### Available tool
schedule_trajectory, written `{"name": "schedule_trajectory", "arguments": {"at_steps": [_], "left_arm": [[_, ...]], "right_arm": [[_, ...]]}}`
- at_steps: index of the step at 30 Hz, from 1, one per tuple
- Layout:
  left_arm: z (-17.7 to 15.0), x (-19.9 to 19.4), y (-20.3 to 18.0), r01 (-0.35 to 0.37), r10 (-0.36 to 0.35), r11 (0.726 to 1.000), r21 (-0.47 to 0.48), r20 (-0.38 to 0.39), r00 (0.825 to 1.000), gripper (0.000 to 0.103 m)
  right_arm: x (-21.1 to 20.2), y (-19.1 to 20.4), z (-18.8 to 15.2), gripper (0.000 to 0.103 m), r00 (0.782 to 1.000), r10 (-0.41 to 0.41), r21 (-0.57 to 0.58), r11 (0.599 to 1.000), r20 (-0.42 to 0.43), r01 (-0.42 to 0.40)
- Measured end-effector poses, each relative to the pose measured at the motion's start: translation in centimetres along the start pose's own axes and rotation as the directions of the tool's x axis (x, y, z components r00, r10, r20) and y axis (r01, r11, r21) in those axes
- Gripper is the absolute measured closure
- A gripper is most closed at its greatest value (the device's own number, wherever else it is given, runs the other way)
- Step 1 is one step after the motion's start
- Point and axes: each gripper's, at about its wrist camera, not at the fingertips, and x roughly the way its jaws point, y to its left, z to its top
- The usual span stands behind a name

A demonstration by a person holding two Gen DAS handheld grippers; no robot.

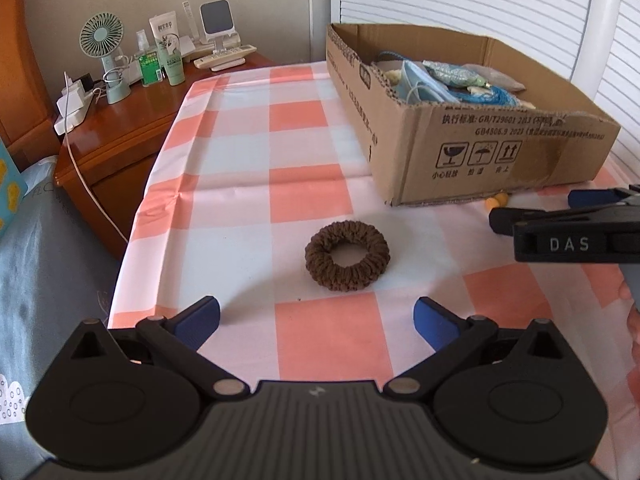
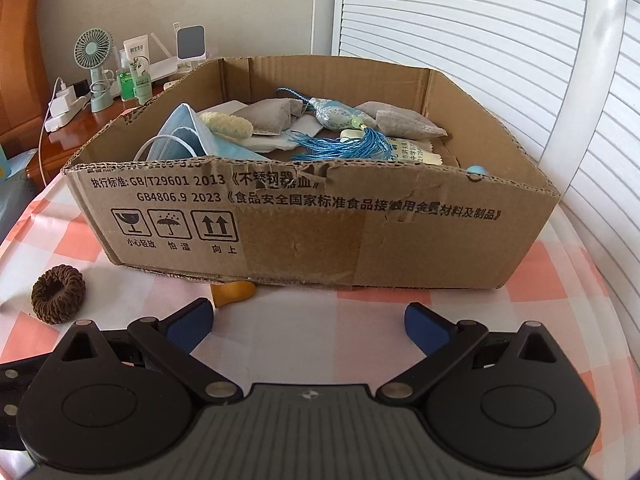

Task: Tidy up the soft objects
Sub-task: 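Move the left tool to the brown hair tie and grasp it, then hold the brown hair tie with the left tool while the right tool grasps the orange peg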

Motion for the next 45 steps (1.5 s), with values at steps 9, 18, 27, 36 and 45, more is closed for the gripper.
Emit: {"name": "schedule_trajectory", "arguments": {"at_steps": [9,18,27,36,45], "left_arm": [[0.5,0.7,0.1,0.021,-0.019,0.999,-0.05,0.04,0.999,0.015],[1.5,0.6,-0.9,0.026,-0.022,0.998,-0.049,0.076,0.997,0.063],[1.7,0.7,-0.4,0.005,-0.001,0.998,-0.067,0.066,0.998,0.063],[1.6,0.6,0.0,0.004,0.001,0.997,-0.074,0.065,0.998,0.063],[1.7,0.6,0.0,0.006,-0.001,0.997,-0.074,0.065,0.998,0.063]], "right_arm": [[0.0,-0.4,-0.1,0.0,0.999,0.038,-0.038,0.999,0.013,-0.037],[-0.3,-0.6,-0.4,0.0,0.996,0.081,-0.079,0.994,0.023,-0.079],[-1.2,1.5,-0.5,0.018,0.967,0.253,-0.204,0.949,0.032,-0.242],[-1.2,2.7,-0.2,0.021,0.948,0.316,-0.238,0.924,0.031,-0.3],[-1.2,2.6,-0.1,0.032,0.944,0.328,-0.244,0.919,0.035,-0.31]]}}
